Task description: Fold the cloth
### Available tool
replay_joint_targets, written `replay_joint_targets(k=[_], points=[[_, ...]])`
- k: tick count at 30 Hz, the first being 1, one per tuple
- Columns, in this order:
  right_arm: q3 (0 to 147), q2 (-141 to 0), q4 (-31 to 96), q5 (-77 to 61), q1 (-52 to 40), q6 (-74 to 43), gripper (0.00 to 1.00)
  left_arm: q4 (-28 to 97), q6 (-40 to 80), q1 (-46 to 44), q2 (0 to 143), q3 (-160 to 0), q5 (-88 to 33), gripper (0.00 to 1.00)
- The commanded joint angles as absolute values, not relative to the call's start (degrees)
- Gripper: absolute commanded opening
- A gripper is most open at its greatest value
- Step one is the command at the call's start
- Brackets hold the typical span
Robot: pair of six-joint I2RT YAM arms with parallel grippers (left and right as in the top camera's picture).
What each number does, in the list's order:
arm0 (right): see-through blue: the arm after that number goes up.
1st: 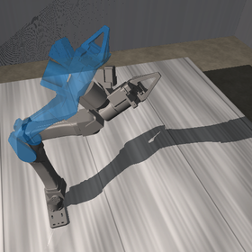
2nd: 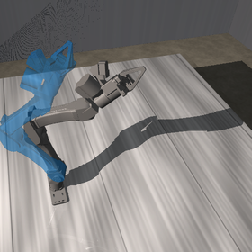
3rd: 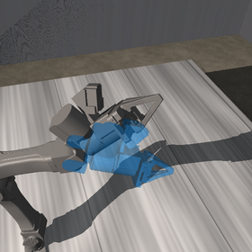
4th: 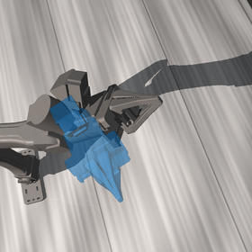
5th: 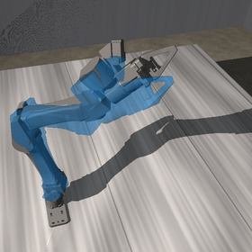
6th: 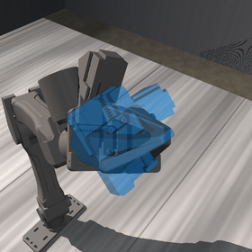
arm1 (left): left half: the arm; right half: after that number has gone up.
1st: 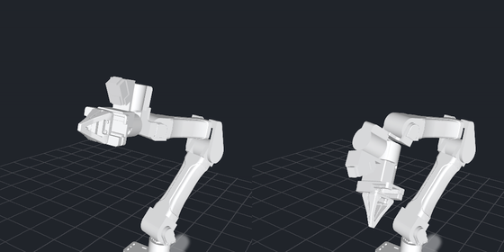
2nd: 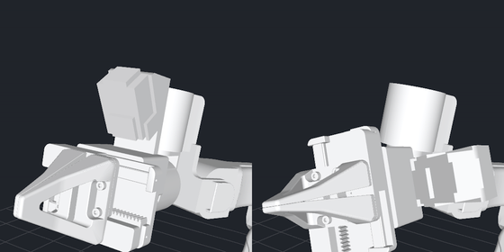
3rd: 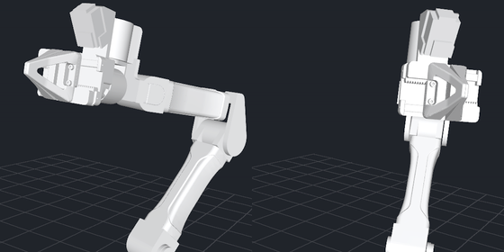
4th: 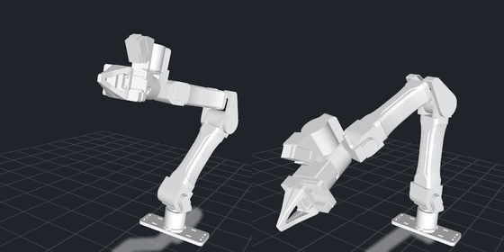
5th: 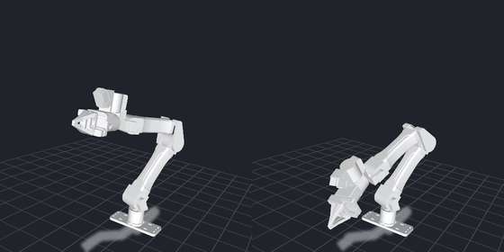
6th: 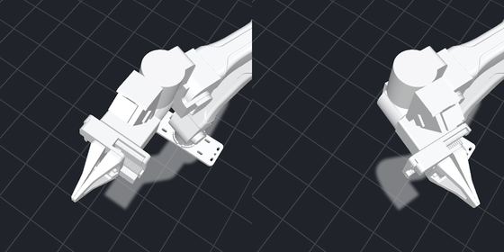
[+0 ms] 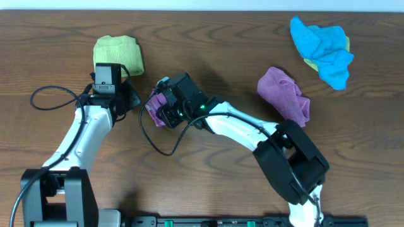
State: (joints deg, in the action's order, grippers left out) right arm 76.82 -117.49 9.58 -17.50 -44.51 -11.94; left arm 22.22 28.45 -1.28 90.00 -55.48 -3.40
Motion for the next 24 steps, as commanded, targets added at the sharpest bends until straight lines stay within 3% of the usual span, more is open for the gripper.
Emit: replay_joint_targets(k=[1, 9, 11, 14, 17, 18, 20, 24], points=[[78.0, -117.8, 9.7, -20.4, -45.9, -11.5, 0.45, 22.5, 27.9, -1.0, 88.9, -55.7, -2.7, 0.06], [79.8, -117.2, 11.1, -23.3, -46.3, -11.5, 0.57, 22.5, 27.9, -0.6, 88.9, -55.7, -2.4, 0.06], [80.1, -116.5, 11.9, -21.8, -46.0, -11.5, 0.70, 22.5, 27.9, -0.3, 88.8, -55.7, -2.4, 0.06], [80.1, -114.8, 14.2, -16.7, -45.1, -11.5, 0.73, 22.5, 27.9, 0.6, 88.4, -55.7, -2.9, 0.06], [80.1, -113.2, 16.5, -14.8, -43.5, -10.6, 0.74, 22.5, 27.9, 1.4, 87.9, -55.7, -3.7, 0.18], [80.1, -112.4, 17.5, -14.8, -42.7, -9.9, 0.77, 22.5, 27.9, 1.7, 87.6, -55.7, -4.5, 0.27], [80.1, -110.8, 20.6, -14.1, -40.3, -8.4, 0.99, 22.5, 27.9, 2.1, 87.3, -55.7, -6.4, 0.43], [80.1, -108.3, 25.6, -12.4, -36.6, -7.6, 0.99, 22.7, 28.4, 2.1, 86.7, -55.7, -8.9, 0.62]])
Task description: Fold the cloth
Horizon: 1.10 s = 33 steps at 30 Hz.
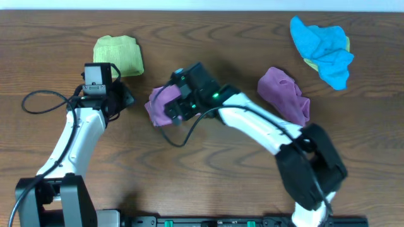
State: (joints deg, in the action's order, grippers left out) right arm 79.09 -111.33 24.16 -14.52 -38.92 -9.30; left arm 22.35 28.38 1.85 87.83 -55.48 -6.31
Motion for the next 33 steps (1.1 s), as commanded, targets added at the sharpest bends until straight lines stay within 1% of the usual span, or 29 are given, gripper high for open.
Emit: replay_joint_targets(k=[1, 4, 6, 9, 11, 13, 16, 17, 19, 23, 26, 28, 33], points=[[80.1, -107.7, 26.5, -12.2, -35.7, -7.6, 0.99, 22.7, 28.6, 2.1, 86.6, -55.7, -9.4, 0.68], [80.1, -104.7, 29.7, -12.2, -33.1, -5.8, 0.99, 23.0, 29.6, 2.1, 86.3, -55.7, -12.4, 0.80], [80.1, -102.3, 32.9, -12.2, -31.6, -4.9, 0.99, 23.9, 31.8, 2.2, 86.3, -55.7, -14.2, 0.84], [80.0, -98.1, 38.8, -14.1, -28.6, -4.1, 0.80, 24.4, 32.4, 2.3, 86.3, -55.7, -19.7, 0.85], [79.1, -93.9, 43.1, -16.5, -25.1, -1.9, 0.76, 24.8, 32.4, 2.3, 86.3, -55.5, -22.4, 0.85], [77.5, -90.5, 45.7, -16.5, -22.5, -0.7, 0.76, 24.9, 32.4, 2.3, 86.3, -55.1, -24.3, 0.86], [72.5, -84.0, 47.5, -16.6, -18.6, -0.1, 0.81, 25.1, 33.1, 2.2, 86.3, -53.1, -26.7, 0.88], [68.9, -80.2, 47.4, -16.8, -16.9, -0.1, 0.86, 25.0, 33.9, 2.2, 86.3, -51.7, -27.7, 0.88], [62.1, -72.5, 47.0, -17.0, -14.5, -0.1, 0.99, 24.2, 34.5, 2.2, 86.3, -49.3, -30.0, 0.89], [52.5, -58.9, 47.1, -17.0, -12.1, -0.9, 0.99, 20.4, 37.1, 2.1, 86.3, -45.5, -32.7, 0.93], [46.3, -47.0, 48.7, -16.9, -10.7, -4.4, 0.99, 15.2, 41.2, 0.7, 86.3, -40.9, -33.3, 0.97], [44.8, -41.3, 50.2, -16.9, -10.1, -6.0, 0.99, 10.1, 45.1, -0.9, 86.3, -37.9, -34.5, 0.97], [44.7, -36.2, 52.1, -16.9, -10.2, -6.0, 0.99, 2.8, 52.4, -3.6, 86.4, -33.7, -31.7, 0.96]])
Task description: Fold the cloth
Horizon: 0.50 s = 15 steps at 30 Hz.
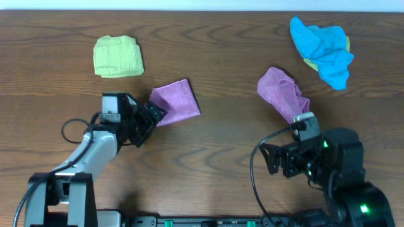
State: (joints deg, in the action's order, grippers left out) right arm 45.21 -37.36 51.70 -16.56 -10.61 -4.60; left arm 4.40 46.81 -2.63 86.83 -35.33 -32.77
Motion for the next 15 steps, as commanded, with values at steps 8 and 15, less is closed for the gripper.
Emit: replay_joint_targets(k=[8, 15], points=[[44.7, -36.0, 53.6, -16.9, -10.2, -6.0, 0.99, -2.1, 57.1, -6.6, 86.6, -32.0, -26.8, 0.97], [44.7, -36.0, 53.6, -16.9, -10.2, -6.0, 0.99, -2.2, 58.1, -9.2, 87.3, -31.9, -20.9, 0.97]])
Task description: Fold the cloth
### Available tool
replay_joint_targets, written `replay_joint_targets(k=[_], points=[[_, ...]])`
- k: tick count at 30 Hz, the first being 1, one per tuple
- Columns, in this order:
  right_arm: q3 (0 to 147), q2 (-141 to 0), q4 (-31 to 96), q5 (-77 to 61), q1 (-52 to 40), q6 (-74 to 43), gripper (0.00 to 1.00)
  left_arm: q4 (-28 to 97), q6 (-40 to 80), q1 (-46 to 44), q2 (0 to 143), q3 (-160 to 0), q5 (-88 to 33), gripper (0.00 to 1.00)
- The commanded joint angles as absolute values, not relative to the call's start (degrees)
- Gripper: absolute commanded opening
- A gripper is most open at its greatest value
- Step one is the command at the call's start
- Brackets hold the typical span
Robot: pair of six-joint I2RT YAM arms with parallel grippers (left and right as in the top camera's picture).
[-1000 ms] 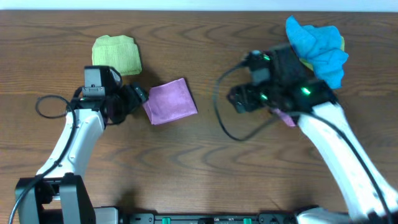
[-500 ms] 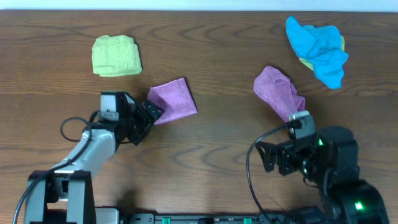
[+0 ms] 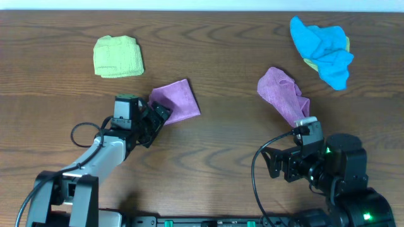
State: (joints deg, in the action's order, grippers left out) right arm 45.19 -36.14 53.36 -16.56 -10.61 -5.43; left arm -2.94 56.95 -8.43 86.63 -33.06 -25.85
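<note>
The folded purple cloth (image 3: 177, 101) lies flat on the table, left of centre. My left gripper (image 3: 156, 121) sits at the cloth's lower-left corner with its fingers apart, one fingertip touching the corner edge. Drawn back to the table's front right, my right gripper (image 3: 273, 166) points left with its fingers apart and nothing between them, far from the folded cloth.
A folded green cloth (image 3: 117, 57) lies at the back left. A crumpled purple cloth (image 3: 284, 93) sits right of centre, just beyond the right arm. A crumpled blue cloth (image 3: 323, 49) lies at the back right over a yellow-green one (image 3: 309, 63).
My left gripper has shifted a little to the right, closer to the folded cloth's corner. The right arm has settled slightly lower. The purple cloth has not moved.
First both grippers were together over a bunched purple cloth left of centre. Then the right gripper was pressing on it while the left stood beside it. Later the cloth lay folded flat, the right arm was back at the front right, and the left stayed by the cloth's corner.
</note>
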Motion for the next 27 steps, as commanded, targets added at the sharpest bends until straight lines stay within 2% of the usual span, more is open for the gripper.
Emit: replay_joint_targets(k=[1, 5, 6, 10, 14, 16, 18, 22, 27], points=[[44.7, -36.0, 53.6, -16.9, -10.2, -6.0, 0.99, -2.2, 58.4, -9.4, 87.5, -31.9, -20.2, 0.98], [44.7, -36.0, 53.6, -16.9, -10.2, -6.0, 0.99, -3.8, 59.0, -9.5, 89.7, -32.0, -17.9, 1.00], [44.7, -36.0, 53.6, -16.9, -10.2, -6.0, 0.99, -5.7, 59.0, -9.5, 91.2, -31.9, -18.0, 0.93], [44.7, -36.0, 53.6, -16.9, -10.2, -6.0, 0.99, -10.9, 60.1, -10.0, 95.6, -31.9, -19.2, 0.81], [44.7, -36.0, 53.6, -16.9, -10.2, -6.0, 0.99, -16.4, 60.1, -10.6, 99.2, -32.0, -20.9, 0.58], [44.7, -36.0, 53.6, -16.9, -10.2, -6.0, 0.99, -18.5, 60.0, -10.7, 100.1, -32.0, -20.9, 0.52], [44.7, -36.0, 53.6, -16.9, -10.2, -6.0, 0.99, -20.3, 59.1, -10.6, 100.2, -32.0, -20.8, 0.33], [44.7, -36.0, 53.6, -16.9, -10.2, -6.0, 0.99, -22.0, 57.6, -10.6, 100.5, -32.0, -20.8, 0.06], [44.7, -36.0, 53.6, -16.9, -10.2, -6.0, 0.99, -24.0, 55.3, -10.6, 101.2, -32.0, -21.4, 0.06]])
